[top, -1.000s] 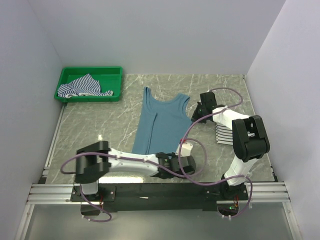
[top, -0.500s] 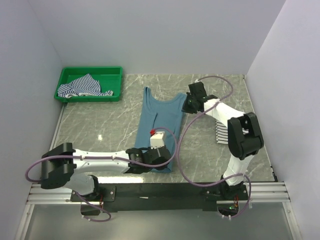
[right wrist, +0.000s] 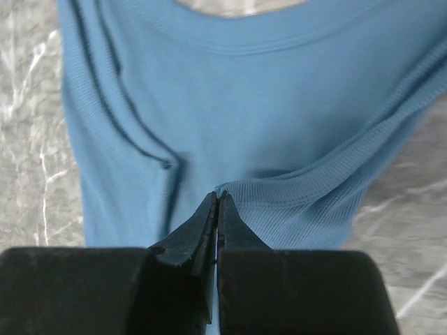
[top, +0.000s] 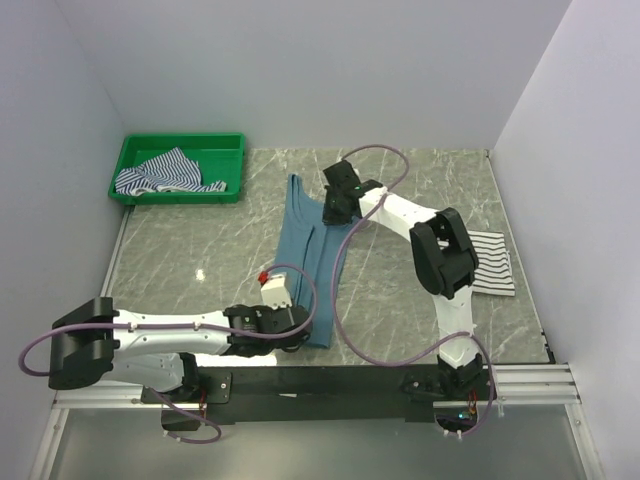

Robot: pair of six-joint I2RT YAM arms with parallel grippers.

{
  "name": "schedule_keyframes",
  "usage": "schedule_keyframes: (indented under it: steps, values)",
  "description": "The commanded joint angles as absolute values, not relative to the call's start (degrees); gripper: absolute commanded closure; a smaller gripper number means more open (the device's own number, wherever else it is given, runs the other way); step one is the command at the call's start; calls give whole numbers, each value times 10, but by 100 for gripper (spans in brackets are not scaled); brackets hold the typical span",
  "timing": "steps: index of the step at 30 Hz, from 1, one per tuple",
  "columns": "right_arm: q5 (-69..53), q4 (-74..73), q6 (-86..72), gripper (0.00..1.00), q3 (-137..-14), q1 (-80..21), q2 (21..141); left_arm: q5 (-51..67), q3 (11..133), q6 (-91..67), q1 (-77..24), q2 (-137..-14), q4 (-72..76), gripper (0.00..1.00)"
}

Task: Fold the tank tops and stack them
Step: Fold the tank top

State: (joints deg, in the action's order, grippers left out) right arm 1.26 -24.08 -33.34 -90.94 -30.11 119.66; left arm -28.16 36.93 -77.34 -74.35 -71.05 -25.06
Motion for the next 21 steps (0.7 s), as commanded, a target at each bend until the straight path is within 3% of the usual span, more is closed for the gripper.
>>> schedule_keyframes:
  steps: [1,13,17,21]
  values:
    - [50,-259,-323,100,-966,-317,1214,-284,354,-809,-744,-689,-278,99]
    - [73,-290,-307,99,-1014,-345,1266,-258,331,-802,-742,-680,-274,99]
    - [76,-274,-287,78,-1003,-345,1252,-261,343,-796,-739,-684,-286,97]
    - [59,-235,-256,66,-998,-345,1225,-272,355,-791,-727,-668,-308,89]
